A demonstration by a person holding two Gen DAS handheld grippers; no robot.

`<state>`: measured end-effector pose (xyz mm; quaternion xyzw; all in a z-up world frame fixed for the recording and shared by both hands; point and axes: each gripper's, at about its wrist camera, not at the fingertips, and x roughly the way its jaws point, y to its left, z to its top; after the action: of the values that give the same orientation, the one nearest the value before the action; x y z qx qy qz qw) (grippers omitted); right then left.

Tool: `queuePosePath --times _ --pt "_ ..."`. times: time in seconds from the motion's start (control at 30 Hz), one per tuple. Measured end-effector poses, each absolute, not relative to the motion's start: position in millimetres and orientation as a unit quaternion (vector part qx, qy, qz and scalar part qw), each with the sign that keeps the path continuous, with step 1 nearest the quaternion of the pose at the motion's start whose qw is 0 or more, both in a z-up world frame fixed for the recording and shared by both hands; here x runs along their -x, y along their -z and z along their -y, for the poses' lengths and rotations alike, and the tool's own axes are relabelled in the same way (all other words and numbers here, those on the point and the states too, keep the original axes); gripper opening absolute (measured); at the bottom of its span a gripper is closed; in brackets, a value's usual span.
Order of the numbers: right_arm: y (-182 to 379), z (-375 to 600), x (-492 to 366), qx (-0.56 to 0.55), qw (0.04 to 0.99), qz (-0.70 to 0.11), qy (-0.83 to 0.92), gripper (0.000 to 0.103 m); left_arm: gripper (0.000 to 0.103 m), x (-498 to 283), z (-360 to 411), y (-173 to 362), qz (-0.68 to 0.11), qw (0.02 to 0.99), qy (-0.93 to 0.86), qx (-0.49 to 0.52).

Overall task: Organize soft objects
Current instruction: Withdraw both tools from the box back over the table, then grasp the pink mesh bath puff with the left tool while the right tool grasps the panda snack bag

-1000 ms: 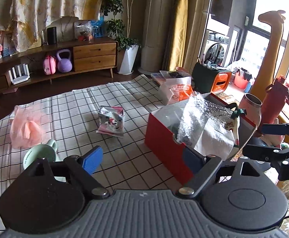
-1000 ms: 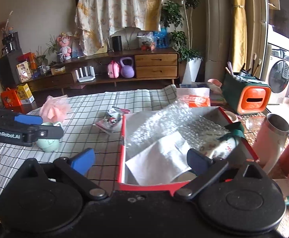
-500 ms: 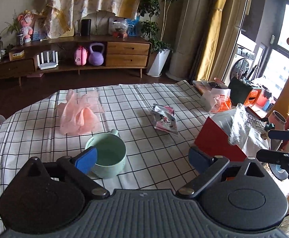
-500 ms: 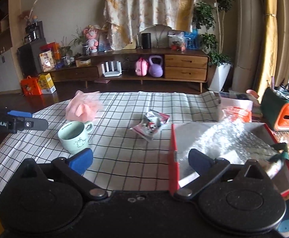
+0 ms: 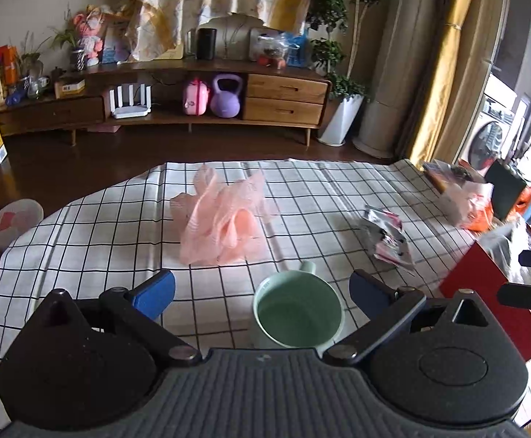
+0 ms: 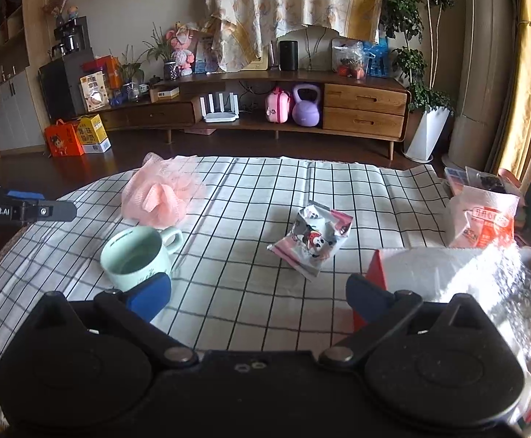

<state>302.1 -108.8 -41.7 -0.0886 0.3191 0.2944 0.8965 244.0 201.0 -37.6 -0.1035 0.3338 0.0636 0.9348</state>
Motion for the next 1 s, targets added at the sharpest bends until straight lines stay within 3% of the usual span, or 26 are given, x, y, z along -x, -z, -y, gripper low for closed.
queuePosePath --times 0.27,1.0 --pt "55 75 -365 0.060 0.907 -0.329 -0.255 0.102 0.102 -294 -234 55 -0.330 0.930 -0.074 0.146" --pt "151 42 -490 0.019 0.899 -0.416 -0.133 0.102 0.102 -406 -261 134 -0.393 0.905 -0.113 0.114"
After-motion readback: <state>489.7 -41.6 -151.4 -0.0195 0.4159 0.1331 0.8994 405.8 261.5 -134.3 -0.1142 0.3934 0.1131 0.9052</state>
